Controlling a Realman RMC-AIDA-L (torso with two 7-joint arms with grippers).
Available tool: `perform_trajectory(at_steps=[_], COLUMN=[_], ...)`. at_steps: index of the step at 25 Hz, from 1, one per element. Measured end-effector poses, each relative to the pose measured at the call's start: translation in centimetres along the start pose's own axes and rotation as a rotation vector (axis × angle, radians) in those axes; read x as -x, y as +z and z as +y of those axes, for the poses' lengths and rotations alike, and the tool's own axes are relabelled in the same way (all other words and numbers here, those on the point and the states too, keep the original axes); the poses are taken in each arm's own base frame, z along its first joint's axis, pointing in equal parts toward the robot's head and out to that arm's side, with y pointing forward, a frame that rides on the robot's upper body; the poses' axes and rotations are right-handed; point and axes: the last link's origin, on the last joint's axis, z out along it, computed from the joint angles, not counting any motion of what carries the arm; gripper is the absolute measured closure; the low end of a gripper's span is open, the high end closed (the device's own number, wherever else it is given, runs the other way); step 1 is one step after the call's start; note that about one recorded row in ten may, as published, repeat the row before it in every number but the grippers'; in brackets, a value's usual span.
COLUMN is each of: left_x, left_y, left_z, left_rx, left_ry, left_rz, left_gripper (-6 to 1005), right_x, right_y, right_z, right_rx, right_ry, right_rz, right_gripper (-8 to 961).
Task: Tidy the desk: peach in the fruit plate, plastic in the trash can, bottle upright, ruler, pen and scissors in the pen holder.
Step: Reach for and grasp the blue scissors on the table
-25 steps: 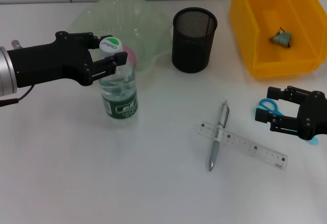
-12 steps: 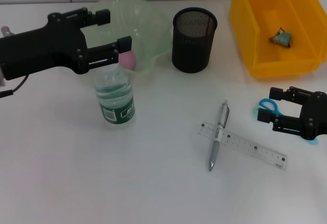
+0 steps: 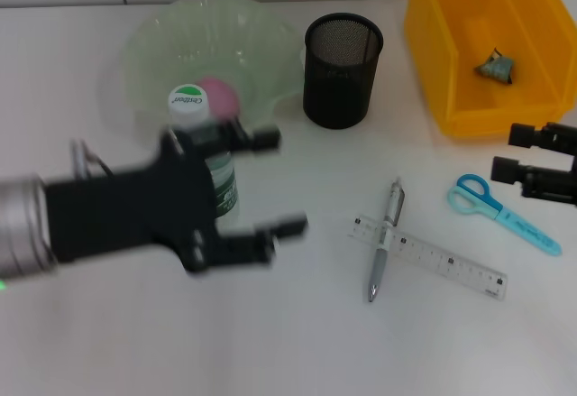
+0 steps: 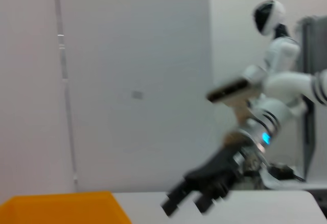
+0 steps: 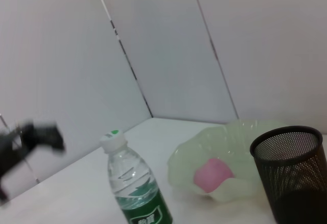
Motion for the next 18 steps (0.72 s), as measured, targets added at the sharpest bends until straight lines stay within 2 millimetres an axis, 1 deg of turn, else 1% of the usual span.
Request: perform_trajectory(at_steps=[1, 2, 3, 4, 5, 6, 7, 8, 9, 10, 12, 13, 14, 17, 18], left_x=[2.0, 2.1, 3.2, 3.2, 5.2, 5.4, 6.1, 6.5, 7.1, 7.3, 7.8, 7.8, 8.0, 8.1, 8.1], left_y=[0.7, 0.8, 1.1, 1.1, 1.5, 1.5, 1.6, 1.8, 1.8, 1.9, 2.0, 2.0, 2.0, 2.1, 2.1], left_z=[1.4, 1.5, 2.0, 2.0, 2.4, 2.3, 2.3, 2.2, 2.2, 2.1, 1.9, 1.9, 1.8, 1.7, 1.7], left_rx=[0.045, 0.046, 0.062, 0.062, 0.073, 0.073, 0.073, 0.073, 0.072, 0.069, 0.063, 0.063, 0.060, 0.060, 0.060], left_ry=[0.031, 0.032, 0.029, 0.029, -0.006, -0.011, -0.042, -0.063, -0.092, -0.105, -0.126, -0.126, -0.129, -0.123, -0.123], left_rz=[-0.010, -0.010, -0.014, -0.014, -0.015, -0.014, -0.009, -0.006, -0.006, -0.007, -0.011, -0.011, -0.011, -0.010, -0.010], left_gripper=[210, 210, 210, 211, 211, 212, 212, 212, 213, 213, 213, 213, 213, 213, 213], right_x=[0.7, 1.5, 3.1, 3.1, 3.9, 4.7, 5.6, 7.0, 7.0, 7.6, 8.4, 8.7, 8.7, 8.2, 7.5], right_y=[-0.3, -0.7, -1.2, -1.2, -1.4, -1.6, -1.7, -1.8, -1.8, -1.8, -1.4, -0.5, -0.5, 1.0, 2.1], right_z=[0.2, 0.3, 0.7, 0.7, 0.8, 0.9, 0.9, 0.7, 0.7, 0.6, 0.5, 0.7, 0.7, 0.6, 0.4], right_rx=[0.008, 0.014, 0.007, 0.007, -0.011, -0.040, -0.081, -0.191, -0.191, -0.265, -0.353, -0.394, -0.394, -0.427, -0.435], right_ry=[0.004, 0.012, 0.012, 0.012, 0.020, 0.030, 0.036, 0.070, 0.070, 0.104, 0.137, 0.135, 0.135, 0.083, 0.024], right_rz=[0.020, 0.050, 0.120, 0.120, 0.165, 0.213, 0.265, 0.377, 0.377, 0.449, 0.559, 0.663, 0.663, 0.798, 0.866], right_gripper=[208, 208, 208, 208, 208, 208, 208, 208, 209, 209, 209, 209, 209, 210, 210])
